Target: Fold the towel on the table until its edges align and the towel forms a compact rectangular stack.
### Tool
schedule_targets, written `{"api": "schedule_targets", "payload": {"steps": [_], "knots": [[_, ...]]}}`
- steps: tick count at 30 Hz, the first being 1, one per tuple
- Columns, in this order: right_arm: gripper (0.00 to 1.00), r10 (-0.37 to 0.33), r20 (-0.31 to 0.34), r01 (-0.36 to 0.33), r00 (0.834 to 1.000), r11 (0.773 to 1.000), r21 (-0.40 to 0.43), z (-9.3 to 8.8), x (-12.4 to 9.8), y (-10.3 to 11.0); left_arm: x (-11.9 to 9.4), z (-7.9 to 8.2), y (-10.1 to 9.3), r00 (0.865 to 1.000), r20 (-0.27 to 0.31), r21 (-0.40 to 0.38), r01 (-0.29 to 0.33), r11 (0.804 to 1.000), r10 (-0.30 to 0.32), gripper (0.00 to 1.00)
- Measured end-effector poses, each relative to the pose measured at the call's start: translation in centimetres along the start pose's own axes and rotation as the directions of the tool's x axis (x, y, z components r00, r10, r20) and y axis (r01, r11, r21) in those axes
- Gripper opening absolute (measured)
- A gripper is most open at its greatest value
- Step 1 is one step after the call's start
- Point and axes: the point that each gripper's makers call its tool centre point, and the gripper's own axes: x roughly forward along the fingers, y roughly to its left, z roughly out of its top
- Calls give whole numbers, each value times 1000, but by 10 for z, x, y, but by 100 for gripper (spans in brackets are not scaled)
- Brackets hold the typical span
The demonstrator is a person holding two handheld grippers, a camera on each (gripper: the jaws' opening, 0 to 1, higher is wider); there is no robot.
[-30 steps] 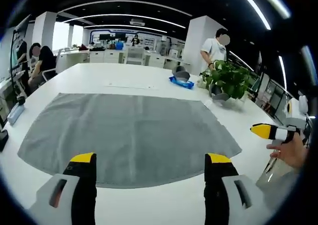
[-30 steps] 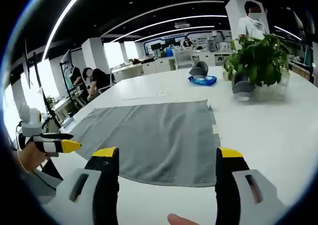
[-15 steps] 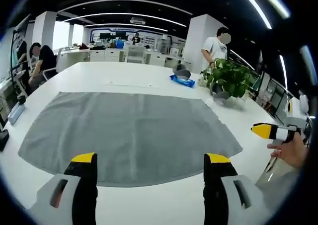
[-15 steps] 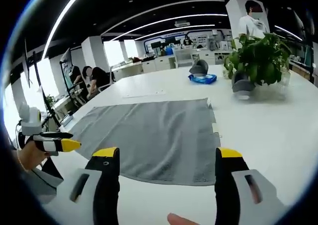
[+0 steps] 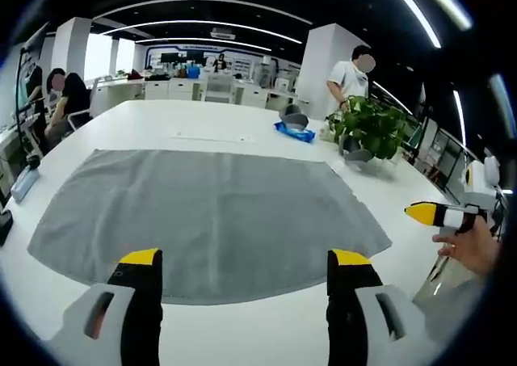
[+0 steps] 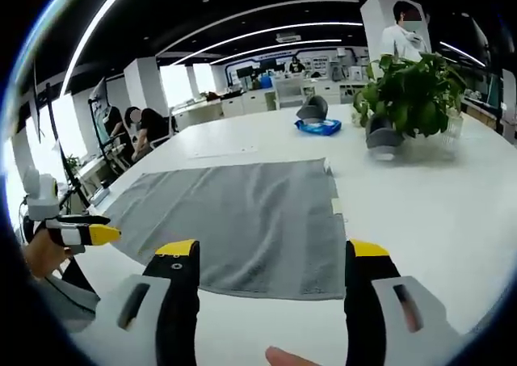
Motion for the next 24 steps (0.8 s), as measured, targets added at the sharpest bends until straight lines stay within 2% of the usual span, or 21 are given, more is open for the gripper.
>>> {"api": "schedule_targets", "payload": {"steps": [4, 10, 15, 18, 24], "knots": [[68, -38, -9, 38, 999, 999, 12, -2, -1, -11, 0, 1, -3, 1000, 2, -7, 17, 1000, -17, 80], [61, -52, -39, 55, 998, 997, 60, -9, 0, -20, 2, 2, -11, 999, 1, 10, 44, 999, -44, 75], [43, -46, -128, 55, 991, 996, 70, -25, 3, -24, 1, 2, -19, 998, -1, 50, 66, 997, -66, 71], [42, -61, -200, 73, 978, 996, 55, -39, 4, -31, 3, 0, -23, 996, -12, 54, 85, 995, -84, 69], [32, -90, -250, 124, 964, 985, 122, -51, 13, -51, 5, -4, -30, 994, -29, 65, 111, 992, -110, 66]]}}
